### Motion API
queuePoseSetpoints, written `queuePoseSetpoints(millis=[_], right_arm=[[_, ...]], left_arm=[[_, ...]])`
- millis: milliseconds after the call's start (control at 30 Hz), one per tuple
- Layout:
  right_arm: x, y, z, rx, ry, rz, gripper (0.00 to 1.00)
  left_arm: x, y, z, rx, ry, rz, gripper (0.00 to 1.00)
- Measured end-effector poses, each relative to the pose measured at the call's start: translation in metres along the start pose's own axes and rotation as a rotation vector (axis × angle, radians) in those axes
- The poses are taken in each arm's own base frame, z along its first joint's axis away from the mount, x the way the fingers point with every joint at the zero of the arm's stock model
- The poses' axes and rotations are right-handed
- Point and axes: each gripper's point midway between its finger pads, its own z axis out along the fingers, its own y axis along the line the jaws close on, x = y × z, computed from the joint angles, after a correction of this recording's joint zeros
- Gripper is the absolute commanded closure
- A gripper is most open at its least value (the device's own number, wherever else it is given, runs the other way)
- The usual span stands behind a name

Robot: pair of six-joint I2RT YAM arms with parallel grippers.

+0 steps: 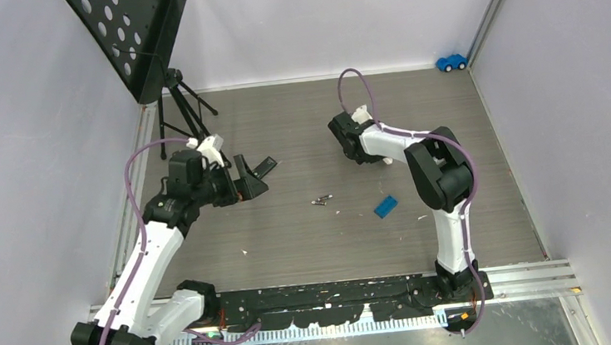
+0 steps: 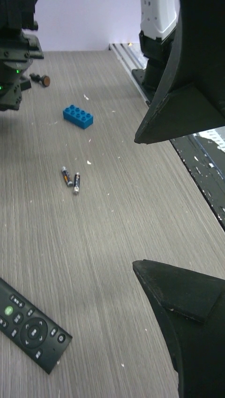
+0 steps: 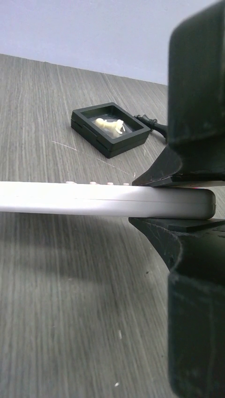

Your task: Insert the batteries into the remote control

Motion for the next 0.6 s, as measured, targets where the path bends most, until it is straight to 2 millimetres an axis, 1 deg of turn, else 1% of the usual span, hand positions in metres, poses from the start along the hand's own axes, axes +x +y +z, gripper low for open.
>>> queuePoseSetpoints(millis=[100, 200, 367, 467, 600], right_arm=[[-0.006, 0.001, 0.004, 0.002, -0.004, -0.009, 0.74], [-0.008, 0.005, 0.005, -0.019, -0.006, -0.015, 0.64], [-0.002, 0.026, 0.004, -0.138, 0.023, -0.048, 0.56], [-0.001, 0.029, 0.003, -0.169, 0.026, -0.079, 0.51], [-0.003, 0.029, 0.000, -0.200, 0.027, -0.091, 0.43]], left_arm=[[0.000, 0.010, 0.006, -0.047, 0.006, -0.009, 0.05], [0.001, 0.022, 0.019, -0.099, 0.040, -0.032, 0.05], [0.007, 0.037, 0.040, -0.164, 0.104, -0.063, 0.05], [0.006, 0.043, 0.050, -0.189, 0.128, -0.072, 0.04], [0.000, 0.048, 0.062, -0.216, 0.138, -0.072, 0.05]])
